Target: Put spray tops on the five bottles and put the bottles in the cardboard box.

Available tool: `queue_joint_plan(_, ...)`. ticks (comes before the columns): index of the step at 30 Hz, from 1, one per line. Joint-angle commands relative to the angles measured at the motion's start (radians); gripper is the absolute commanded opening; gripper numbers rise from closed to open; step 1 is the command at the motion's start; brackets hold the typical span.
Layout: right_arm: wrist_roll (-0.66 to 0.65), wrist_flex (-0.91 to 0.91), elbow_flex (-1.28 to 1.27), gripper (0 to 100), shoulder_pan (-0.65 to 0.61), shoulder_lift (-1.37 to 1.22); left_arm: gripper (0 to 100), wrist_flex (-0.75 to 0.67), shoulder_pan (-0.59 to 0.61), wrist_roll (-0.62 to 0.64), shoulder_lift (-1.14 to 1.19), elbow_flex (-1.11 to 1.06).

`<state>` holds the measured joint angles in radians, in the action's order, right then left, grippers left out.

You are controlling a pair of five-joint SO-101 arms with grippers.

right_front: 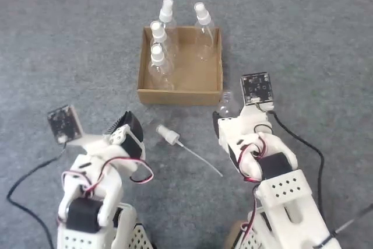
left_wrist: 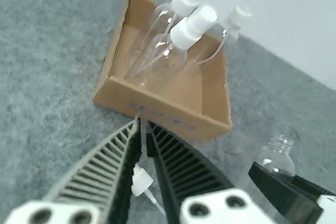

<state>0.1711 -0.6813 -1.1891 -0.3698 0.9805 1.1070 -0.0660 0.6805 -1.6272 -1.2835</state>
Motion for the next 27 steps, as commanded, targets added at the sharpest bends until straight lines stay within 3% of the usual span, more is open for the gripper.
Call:
queue_joint_plan(1,0.0,0.027,0.012,3.8,0.021,0.035,1,0.002,-0.003,-0.008,0.215,0.137)
queue_joint_plan(15,0.0,0.025,0.011,3.8,0.021,0.035,1,0.0,-0.052,0.044,0.836,0.367)
queue_joint_plan(22,0.0,0.022,0.011,3.8,0.021,0.035,17,0.0,-0.084,0.129,1.017,0.415)
queue_joint_plan(27,0.0,0.018,0.011,3.8,0.021,0.035,17,-0.04,-0.084,0.161,1.12,0.429)
